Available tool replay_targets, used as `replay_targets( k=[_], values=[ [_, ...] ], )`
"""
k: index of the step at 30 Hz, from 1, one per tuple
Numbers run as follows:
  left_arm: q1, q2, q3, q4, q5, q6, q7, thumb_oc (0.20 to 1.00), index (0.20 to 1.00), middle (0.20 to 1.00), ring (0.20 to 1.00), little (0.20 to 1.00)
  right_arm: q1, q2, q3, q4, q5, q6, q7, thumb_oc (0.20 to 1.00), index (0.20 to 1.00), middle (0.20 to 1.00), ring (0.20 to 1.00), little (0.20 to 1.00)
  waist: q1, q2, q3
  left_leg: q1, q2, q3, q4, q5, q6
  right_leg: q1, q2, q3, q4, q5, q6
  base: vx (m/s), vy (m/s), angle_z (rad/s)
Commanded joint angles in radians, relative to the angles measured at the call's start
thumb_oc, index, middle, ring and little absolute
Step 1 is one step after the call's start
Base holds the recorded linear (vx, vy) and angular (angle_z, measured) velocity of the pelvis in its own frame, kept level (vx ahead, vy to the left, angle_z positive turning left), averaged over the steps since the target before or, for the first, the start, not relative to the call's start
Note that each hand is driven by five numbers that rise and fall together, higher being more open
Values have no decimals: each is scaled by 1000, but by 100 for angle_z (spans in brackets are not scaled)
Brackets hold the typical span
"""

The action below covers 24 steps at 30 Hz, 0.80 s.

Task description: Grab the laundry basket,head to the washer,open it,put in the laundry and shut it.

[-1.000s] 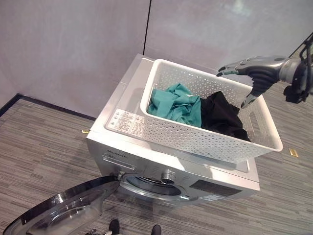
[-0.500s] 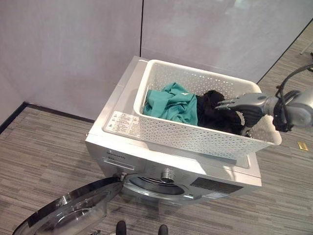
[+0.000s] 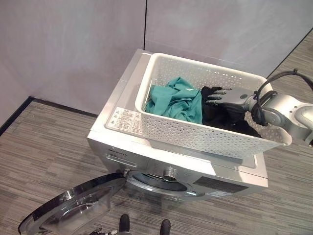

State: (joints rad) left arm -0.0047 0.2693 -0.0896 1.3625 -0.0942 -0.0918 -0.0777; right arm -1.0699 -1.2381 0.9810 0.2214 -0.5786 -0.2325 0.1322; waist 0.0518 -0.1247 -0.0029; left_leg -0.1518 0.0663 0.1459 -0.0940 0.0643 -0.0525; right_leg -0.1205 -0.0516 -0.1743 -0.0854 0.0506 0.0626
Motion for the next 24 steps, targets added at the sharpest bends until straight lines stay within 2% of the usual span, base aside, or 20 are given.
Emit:
replay_targets(
  k=[1, 5, 12, 16, 24],
  values=[
    [-24, -1, -26, 37, 49, -4, 29, 1000, 1000, 1000, 1000, 1000, 9, 13, -51, 0, -37, 33, -34, 1000, 1000, 1000, 1000, 1000, 38, -27, 28, -35, 7, -52, 7, 8, -19, -10, -64, 11, -2, 72, 106, 0, 0, 0],
    [-23, 6, -33, 39, 48, -1, 20, 1000, 1000, 1000, 1000, 1000, -5, 31, -5, 21, -8, 36, 33, 1000, 1000, 1000, 1000, 1000, 50, -37, 28, -40, 4, -58, 7, 9, -20, -9, -66, 4, -2, 71, 106, 11, 3, 4],
    [-27, 33, -38, 45, 28, 9, -14, 1000, 1000, 1000, 1000, 1000, -199, 68, 230, 18, 203, 56, 238, 1000, 1000, 1000, 1000, 1000, 60, -60, 28, -49, 5, -66, 7, 13, -25, -14, -64, -3, -2, 70, 101, 5, -2, 2],
    [-36, 45, -31, 52, 11, 17, -17, 1000, 1000, 1000, 1000, 1000, -290, 86, 306, -4, 237, 81, 290, 1000, 1000, 1000, 1000, 1000, 59, -72, 27, -49, 5, -67, 7, 14, -27, -10, -63, -5, -2, 69, 100, 17, -10, 10],
    [-43, 31, -32, 55, 10, 24, -6, 1000, 1000, 1000, 1000, 1000, -215, 149, 264, 34, 169, 77, 281, 1000, 1000, 1000, 1000, 1000, 57, -61, 21, -31, 7, -65, 7, 6, -25, 4, -63, -7, -2, 61, 95, 4, -1, 0]
  ],
)
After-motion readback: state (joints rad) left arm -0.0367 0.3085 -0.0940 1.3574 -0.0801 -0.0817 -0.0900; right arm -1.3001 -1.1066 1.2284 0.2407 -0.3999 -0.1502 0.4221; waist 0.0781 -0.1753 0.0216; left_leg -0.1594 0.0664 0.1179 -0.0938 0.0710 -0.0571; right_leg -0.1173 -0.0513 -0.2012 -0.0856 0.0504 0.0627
